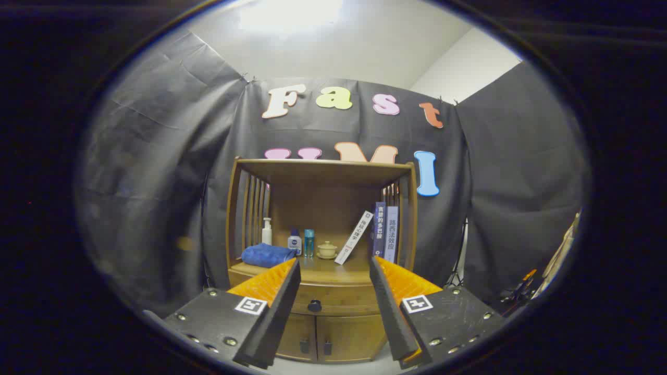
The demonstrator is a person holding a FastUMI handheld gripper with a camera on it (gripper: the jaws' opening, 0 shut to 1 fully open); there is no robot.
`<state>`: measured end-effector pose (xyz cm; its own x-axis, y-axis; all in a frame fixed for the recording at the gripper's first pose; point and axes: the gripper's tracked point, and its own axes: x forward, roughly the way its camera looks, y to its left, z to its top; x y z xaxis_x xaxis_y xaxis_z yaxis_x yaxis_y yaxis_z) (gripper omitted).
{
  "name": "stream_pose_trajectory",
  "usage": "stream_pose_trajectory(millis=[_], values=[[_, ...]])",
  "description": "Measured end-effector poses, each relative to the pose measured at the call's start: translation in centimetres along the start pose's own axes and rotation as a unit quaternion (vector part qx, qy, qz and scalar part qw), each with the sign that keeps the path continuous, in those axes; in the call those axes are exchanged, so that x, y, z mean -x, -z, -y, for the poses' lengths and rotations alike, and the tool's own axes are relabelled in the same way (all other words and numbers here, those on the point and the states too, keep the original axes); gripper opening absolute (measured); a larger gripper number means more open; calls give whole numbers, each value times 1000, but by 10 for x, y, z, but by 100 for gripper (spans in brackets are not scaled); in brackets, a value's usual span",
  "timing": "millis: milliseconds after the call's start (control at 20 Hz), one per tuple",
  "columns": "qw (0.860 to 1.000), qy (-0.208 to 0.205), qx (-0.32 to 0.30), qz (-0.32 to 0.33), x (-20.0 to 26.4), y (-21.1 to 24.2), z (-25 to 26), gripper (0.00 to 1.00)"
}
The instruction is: Pull open the drawer, take out the items inside it, and place them on the countertop above the cabinet.
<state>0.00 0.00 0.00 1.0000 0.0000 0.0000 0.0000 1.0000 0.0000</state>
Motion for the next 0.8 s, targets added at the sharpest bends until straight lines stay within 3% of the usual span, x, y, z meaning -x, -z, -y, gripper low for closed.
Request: stream_pose_trajectory(millis=[350,800], values=[[999,10,-19,26,5,-18,4,83],[999,12,-27,13,-2,-9,6,83]])
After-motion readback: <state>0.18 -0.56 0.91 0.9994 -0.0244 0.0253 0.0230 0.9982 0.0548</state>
